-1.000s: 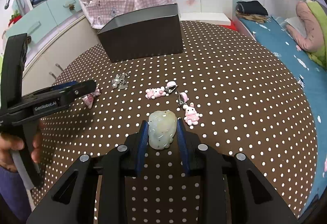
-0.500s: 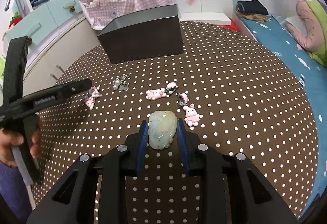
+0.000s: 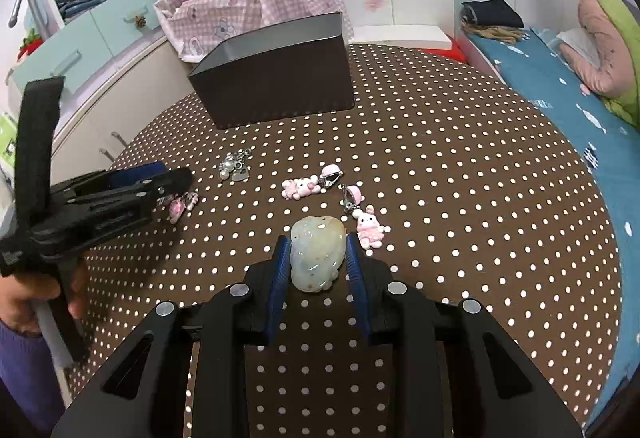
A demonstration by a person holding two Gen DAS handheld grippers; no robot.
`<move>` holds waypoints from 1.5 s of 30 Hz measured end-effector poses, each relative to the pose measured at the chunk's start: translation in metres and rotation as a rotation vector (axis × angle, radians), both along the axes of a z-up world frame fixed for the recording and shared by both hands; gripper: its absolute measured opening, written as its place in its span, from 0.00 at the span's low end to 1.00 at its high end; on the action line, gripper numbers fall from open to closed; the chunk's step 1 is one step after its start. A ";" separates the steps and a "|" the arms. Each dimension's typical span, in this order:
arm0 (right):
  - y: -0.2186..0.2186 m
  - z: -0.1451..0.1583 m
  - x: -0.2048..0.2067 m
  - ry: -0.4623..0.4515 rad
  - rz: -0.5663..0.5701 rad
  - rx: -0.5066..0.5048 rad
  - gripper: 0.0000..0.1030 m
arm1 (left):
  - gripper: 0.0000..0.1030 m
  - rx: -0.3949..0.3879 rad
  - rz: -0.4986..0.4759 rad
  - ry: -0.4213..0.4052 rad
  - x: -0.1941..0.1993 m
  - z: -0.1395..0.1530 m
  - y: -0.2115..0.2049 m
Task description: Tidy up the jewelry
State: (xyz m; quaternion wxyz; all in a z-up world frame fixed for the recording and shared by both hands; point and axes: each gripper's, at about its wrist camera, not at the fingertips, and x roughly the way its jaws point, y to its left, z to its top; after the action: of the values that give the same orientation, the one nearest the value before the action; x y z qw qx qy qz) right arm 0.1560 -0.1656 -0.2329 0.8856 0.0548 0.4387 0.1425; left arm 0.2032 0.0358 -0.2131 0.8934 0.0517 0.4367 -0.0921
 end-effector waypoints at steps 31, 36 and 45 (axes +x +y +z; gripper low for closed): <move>0.021 0.064 0.037 -0.133 0.047 0.002 0.28 | 0.11 -0.408 -0.068 -0.076 0.012 0.082 0.039; 0.027 0.088 0.065 -0.185 0.042 -0.006 0.28 | 0.11 -0.403 -0.101 -0.132 0.025 0.110 0.020; 0.034 0.103 0.125 -0.199 0.023 -0.015 0.28 | 0.11 -0.373 -0.094 -0.131 0.070 0.114 -0.006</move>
State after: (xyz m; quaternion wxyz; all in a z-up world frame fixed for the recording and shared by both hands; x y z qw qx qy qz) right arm 0.2809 -0.1320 -0.1300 0.9234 0.0285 0.3504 0.1542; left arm 0.2731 0.0295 -0.0994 0.9086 -0.0883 0.3503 -0.2094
